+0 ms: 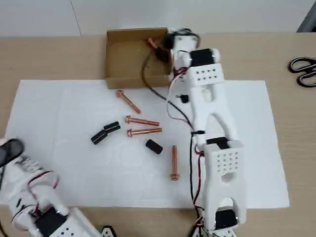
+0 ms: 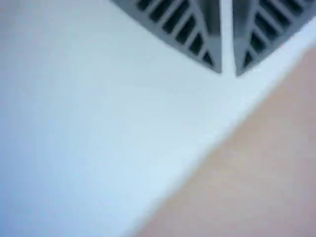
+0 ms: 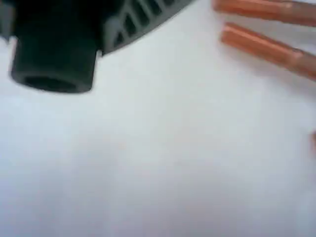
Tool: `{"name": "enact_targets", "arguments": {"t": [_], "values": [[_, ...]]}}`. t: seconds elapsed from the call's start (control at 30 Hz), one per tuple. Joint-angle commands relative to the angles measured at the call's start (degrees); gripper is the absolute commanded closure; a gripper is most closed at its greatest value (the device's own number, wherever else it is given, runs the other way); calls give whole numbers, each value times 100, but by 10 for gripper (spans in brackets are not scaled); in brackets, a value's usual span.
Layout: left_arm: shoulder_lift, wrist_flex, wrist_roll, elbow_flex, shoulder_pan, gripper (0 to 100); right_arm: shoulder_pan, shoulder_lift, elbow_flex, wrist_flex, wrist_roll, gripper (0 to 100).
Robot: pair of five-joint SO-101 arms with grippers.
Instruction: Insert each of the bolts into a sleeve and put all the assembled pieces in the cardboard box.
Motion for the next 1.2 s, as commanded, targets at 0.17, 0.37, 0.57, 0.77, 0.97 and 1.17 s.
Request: {"name": "enact_targets", "arguments": {"t": [0.17,0.37,0.57,0.77,0.97,1.17], "values": [[35,633,-79,-699,2585,987,-40,75,466,22,-211,995],[1134,633,-237,-1332,2769,982,-110,303,466,-48,-598,994],[3393,1116,18,-3222,2954,984,-110,312,466,-224,-712,994],[5987,1908,1248,-5095,3675,985,-92,330,466,-303,-712,991],[7974,2084,2136,-6809,4466,985,-84,330,466,-303,-668,987],[9679,3103,2497,-8497,5064,985,-154,330,484,-277,-396,887]]}}
